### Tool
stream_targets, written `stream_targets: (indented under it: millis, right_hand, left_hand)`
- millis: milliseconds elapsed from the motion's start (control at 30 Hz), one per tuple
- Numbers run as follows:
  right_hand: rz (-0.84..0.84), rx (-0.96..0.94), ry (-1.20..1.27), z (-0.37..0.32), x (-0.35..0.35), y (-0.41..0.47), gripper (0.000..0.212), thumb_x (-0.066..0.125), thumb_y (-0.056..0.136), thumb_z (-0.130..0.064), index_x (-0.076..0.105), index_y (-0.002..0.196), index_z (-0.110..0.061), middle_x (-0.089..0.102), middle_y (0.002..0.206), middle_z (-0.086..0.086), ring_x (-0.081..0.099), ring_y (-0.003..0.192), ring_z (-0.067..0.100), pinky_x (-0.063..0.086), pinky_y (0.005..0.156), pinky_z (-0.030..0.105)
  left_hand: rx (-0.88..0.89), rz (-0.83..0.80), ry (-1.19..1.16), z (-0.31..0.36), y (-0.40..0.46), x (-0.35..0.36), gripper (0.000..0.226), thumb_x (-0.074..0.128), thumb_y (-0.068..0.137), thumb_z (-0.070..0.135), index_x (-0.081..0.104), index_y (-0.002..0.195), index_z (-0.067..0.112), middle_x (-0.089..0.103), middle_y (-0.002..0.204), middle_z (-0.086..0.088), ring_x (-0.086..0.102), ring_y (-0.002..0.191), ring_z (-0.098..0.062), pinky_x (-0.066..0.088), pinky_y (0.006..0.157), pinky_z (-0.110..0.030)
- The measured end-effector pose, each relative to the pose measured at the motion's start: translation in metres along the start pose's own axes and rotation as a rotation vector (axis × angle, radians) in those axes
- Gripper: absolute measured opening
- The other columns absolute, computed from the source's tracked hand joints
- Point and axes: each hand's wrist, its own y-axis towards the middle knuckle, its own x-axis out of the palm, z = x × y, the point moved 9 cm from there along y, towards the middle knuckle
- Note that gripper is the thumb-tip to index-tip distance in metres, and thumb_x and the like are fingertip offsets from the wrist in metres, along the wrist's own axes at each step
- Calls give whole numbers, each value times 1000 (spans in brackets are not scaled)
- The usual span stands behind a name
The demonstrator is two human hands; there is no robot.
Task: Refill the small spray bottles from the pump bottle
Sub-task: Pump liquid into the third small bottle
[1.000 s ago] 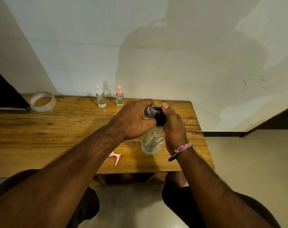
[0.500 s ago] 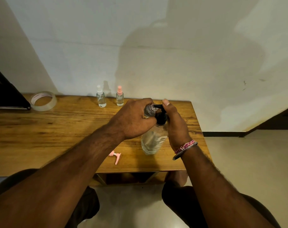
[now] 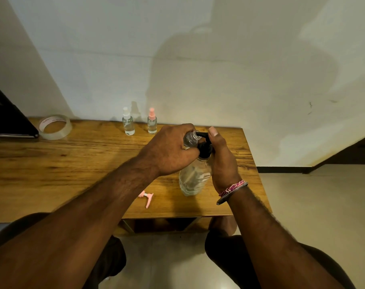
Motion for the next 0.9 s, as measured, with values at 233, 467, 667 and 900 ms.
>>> stream_targets:
  millis: [233, 467, 667, 900]
  right_hand:
    - [4, -9, 1, 4, -1, 5, 38, 58, 78, -65, 82, 87, -37, 79, 96, -1, 70, 103, 21, 46, 109, 58]
    - [49, -1, -28, 6, -6, 6, 42, 59, 82, -64, 82, 91, -30, 78, 101, 6, 70, 107, 28, 50, 104, 56]
    - [52, -42, -87, -2, -6, 4, 38, 50, 99, -44, 80, 85, -25, 78, 89, -2, 70, 87, 8, 51, 79, 28]
    - [-23, -4, -60, -3, -1, 2, 44, 55, 81, -69, 82, 90, -36, 79, 100, 3, 72, 105, 21, 49, 107, 55]
  left_hand:
    - [10, -2, 22, 0, 0, 1, 26, 74, 84, 15, 57, 76, 32, 62, 68, 10, 55, 59, -7, 39, 55, -22]
    - [11, 2, 16, -3, 0, 2, 23, 76, 83, 13, 60, 81, 31, 66, 72, 10, 60, 64, -10, 44, 57, -26]
    - [-1, -2, 14, -5, 0, 2, 18, 76, 83, 13, 63, 84, 26, 65, 72, 9, 58, 63, -10, 44, 57, -27]
    - [1, 9, 0, -1, -1, 0, 30, 74, 83, 12, 55, 73, 33, 60, 64, 13, 55, 57, -4, 36, 51, -14]
